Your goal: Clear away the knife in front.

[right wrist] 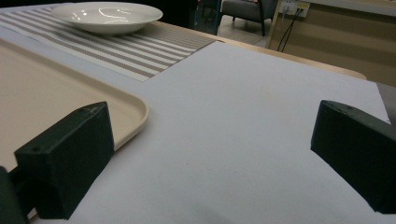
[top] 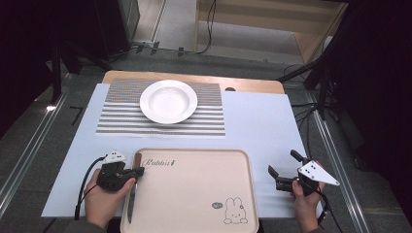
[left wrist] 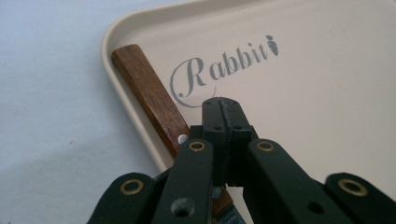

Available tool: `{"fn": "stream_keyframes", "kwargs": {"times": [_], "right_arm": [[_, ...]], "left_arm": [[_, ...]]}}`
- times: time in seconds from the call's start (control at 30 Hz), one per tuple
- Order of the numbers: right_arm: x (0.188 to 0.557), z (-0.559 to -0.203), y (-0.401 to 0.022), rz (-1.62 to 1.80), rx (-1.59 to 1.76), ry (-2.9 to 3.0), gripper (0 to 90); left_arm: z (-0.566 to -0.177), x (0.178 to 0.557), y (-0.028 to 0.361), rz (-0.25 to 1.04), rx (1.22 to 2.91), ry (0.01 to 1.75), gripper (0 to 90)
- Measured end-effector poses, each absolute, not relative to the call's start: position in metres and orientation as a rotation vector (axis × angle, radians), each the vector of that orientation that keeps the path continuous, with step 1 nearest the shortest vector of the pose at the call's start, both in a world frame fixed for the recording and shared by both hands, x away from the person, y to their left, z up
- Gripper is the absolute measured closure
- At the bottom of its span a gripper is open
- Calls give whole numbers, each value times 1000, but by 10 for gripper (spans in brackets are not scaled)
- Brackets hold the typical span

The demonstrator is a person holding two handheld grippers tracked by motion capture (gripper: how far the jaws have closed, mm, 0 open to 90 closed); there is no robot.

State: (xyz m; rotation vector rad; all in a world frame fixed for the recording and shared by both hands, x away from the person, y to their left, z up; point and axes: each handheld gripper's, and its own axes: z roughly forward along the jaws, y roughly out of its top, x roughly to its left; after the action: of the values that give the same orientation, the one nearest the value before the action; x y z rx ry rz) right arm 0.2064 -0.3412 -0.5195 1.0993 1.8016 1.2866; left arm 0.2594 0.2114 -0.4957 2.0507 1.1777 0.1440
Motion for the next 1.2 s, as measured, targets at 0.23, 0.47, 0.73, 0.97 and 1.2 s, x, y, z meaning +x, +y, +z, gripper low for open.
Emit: {"fn": "stream_keyframes", "kwargs": {"times": [0.23,0.47,0.73,0.97,1.2], "right_arm": [[207,-520,-341,1285,1099,1805,0],[207,-520,-341,1290,1098,1803,0],[207,-520,-341,1286,1100,1805,0],[207,-520,-341,1286,1101,1804,0],[207,-520,-341,1287,1103,1803,0]], "left_arm": [[-492,256,212,92,1979,1051,797],[-483,249,216,148,1892,950,630],[-475,245,235,213,1745,945,330],[-472,243,248,233,1686,912,93],[-469,242,254,269,1678,906,0]]}}
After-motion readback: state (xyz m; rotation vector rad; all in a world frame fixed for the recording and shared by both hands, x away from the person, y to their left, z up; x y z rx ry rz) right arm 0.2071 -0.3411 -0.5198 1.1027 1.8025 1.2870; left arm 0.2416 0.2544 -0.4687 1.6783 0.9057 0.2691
